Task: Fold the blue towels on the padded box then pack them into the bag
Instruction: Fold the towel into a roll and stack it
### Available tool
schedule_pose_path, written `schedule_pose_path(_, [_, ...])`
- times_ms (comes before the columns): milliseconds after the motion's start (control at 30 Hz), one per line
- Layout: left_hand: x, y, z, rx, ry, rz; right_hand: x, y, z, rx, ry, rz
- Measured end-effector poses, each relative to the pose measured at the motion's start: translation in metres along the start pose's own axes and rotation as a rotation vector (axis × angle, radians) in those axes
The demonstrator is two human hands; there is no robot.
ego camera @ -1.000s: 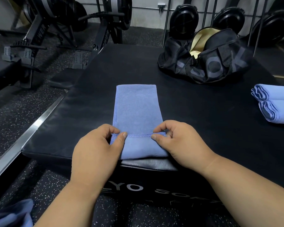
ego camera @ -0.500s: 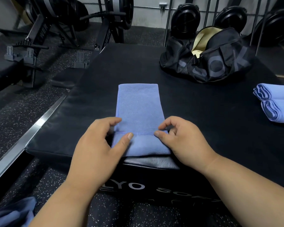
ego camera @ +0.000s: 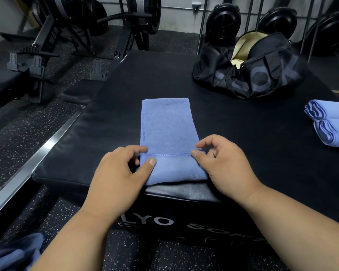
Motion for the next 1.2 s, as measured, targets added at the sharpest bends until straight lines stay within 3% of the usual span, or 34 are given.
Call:
schedule_pose_path(133, [0.004,0.0,0.001,0.048,-0.04,-0.031,0.0,-0.003,0.0,-0.003,0.009,0.065])
schedule_pose_path(233, [0.022,0.008,0.006,0.118,-0.225,-0.082,-0.002,-0.003,0.0,0.003,0.013,0.101])
schedule_pose_path(333, [0.033,-0.005,0.013,0.006,-0.363,-0.099,-0.002,-0.003,0.0,0.003,0.019,0.13])
schedule_pose_path(467, [0.019,-0.03,0.022,-0.202,-0.376,-0.158,-0.004,0.0,0.004,0.059,0.084,0.226])
schedule_pose_path(567, [0.01,-0.034,0.023,-0.265,-0.357,-0.193,-0.033,0.008,0.016,0.167,0.38,0.38])
schedule_pose_path(667, [0.009,-0.035,0.024,-0.308,-0.365,-0.239,-0.044,-0.014,0.038,-0.014,0.658,0.517])
schedule_pose_path(767, [0.007,-0.035,0.024,-0.33,-0.375,-0.26,-0.018,-0.042,0.048,-0.366,0.604,0.729])
schedule_pose_path(833, [0.007,-0.033,0.023,-0.319,-0.387,-0.258,-0.004,-0.042,0.044,-0.463,0.529,0.771])
schedule_pose_path(1000, [0.007,-0.022,0.019,-0.212,-0.38,-0.2,-0.003,-0.036,0.038,-0.461,0.516,0.687])
schedule_pose_path(1200, [0.03,-0.005,0.019,-0.08,-0.463,-0.129,-0.016,-0.023,0.035,-0.278,0.608,0.576])
Point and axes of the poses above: each hand's wrist, its own z-axis away from the middle knuckle, its own y-axis out of the back of the hand, x = y × z, the point moved 9 cm from there along -z, towards the middle knuckle, and after that the axes turned 7 degrees about x, right-handed, at the moved point
